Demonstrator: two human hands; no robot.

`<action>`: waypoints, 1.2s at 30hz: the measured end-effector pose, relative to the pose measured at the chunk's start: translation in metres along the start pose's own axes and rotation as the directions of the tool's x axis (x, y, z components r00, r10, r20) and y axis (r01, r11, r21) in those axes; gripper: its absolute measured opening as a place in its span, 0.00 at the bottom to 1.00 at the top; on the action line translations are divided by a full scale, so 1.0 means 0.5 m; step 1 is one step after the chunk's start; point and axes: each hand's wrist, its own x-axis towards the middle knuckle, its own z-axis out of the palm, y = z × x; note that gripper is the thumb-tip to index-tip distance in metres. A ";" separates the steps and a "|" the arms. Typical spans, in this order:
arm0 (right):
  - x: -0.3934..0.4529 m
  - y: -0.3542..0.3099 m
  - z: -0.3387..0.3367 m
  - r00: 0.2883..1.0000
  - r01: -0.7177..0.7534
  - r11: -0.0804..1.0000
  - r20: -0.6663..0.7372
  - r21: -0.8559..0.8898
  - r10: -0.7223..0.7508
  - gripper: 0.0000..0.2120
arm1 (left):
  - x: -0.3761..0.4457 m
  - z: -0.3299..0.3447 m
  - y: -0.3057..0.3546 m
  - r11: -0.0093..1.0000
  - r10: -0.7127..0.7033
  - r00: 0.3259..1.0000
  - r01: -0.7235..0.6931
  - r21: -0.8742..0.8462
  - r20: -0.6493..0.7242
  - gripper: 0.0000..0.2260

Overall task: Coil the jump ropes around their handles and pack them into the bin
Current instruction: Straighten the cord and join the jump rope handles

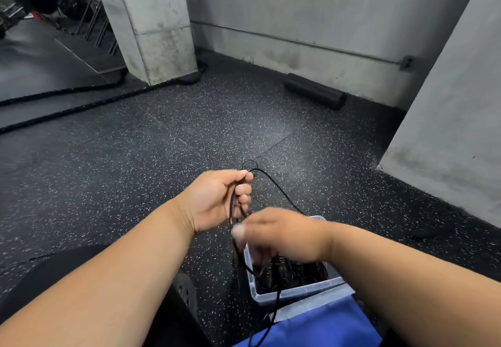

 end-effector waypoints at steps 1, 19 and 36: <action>0.006 0.017 -0.014 0.995 -0.020 0.975 -0.087 0.221 0.040 0.31 | -0.006 -0.003 0.005 0.999 0.020 0.999 -0.021 0.031 0.028 0.09; 0.028 -0.012 -0.035 0.900 -0.017 0.983 -0.430 -0.184 -0.065 0.26 | -0.019 0.004 -0.040 0.939 -0.167 0.979 0.120 0.321 0.121 0.32; 0.014 0.014 -0.122 0.893 0.037 0.925 -0.428 0.377 0.139 0.14 | -0.032 -0.011 -0.041 0.899 -0.089 0.994 0.052 0.435 0.064 0.26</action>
